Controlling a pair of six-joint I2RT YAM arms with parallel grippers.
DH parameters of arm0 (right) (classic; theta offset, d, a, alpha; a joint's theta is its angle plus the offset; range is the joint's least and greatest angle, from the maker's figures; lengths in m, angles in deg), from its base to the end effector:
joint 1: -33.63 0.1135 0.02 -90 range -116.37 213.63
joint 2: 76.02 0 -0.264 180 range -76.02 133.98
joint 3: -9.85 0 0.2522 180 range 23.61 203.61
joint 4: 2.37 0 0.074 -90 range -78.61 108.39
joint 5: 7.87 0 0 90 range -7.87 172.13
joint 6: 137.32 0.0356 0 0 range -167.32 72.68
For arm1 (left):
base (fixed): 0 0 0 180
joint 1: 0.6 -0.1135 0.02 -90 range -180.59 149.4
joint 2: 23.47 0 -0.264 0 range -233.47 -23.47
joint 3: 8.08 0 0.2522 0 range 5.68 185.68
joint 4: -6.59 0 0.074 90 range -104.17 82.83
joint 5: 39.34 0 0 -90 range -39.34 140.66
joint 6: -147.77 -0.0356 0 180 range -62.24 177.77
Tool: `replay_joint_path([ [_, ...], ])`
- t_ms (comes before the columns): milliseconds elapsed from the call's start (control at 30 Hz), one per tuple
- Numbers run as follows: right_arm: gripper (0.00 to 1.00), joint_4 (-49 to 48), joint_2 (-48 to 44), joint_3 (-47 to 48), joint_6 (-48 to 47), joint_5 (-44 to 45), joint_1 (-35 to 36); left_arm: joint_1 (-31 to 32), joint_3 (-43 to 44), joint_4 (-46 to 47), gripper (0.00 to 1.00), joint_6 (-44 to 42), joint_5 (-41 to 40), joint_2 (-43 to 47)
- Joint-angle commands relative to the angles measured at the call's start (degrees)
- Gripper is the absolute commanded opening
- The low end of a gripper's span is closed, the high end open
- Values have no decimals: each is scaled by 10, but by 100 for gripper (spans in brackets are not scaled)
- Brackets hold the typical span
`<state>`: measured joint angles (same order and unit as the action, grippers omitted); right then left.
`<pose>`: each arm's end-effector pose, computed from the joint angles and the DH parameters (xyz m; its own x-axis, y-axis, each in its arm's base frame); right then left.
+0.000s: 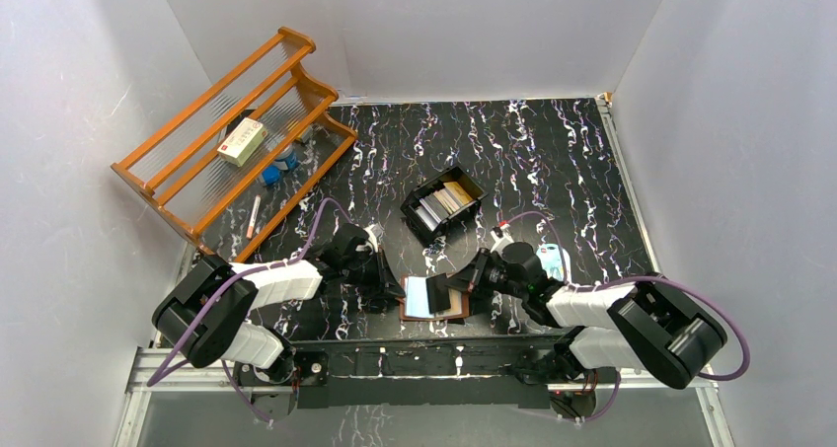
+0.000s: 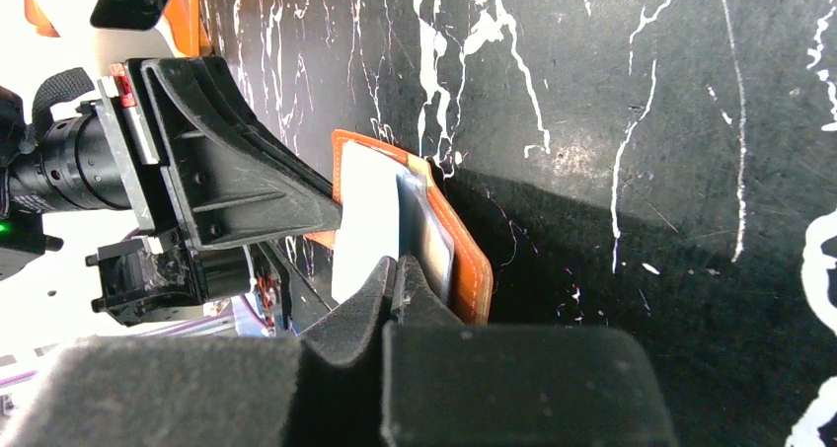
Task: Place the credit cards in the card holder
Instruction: Insert the credit card into the card holder.
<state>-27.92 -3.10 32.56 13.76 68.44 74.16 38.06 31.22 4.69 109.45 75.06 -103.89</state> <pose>0.1485 0.1380 0.1268 -0.8491 0.3929 -0.3531 -0.1068 0.5268 0.8432 0.1812 -0.1638 0.1354 -0.9617 -0.1456 -0.2322 0.0810 0.6583 -0.7484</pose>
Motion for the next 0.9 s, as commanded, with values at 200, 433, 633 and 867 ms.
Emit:
replay_joint_path([
  [200,0,26,-31,-16,3,41,1,5,-5,-21,0,-1,0,4],
  [433,0,49,-64,-34,8,62,1,5,-3,-26,0,-1,-2,6],
  [633,0,62,-79,-40,7,65,2,6,-1,-27,0,-1,-1,2],
  [867,0,13,-30,-39,9,40,9,6,3,-26,0,1,-1,-2],
])
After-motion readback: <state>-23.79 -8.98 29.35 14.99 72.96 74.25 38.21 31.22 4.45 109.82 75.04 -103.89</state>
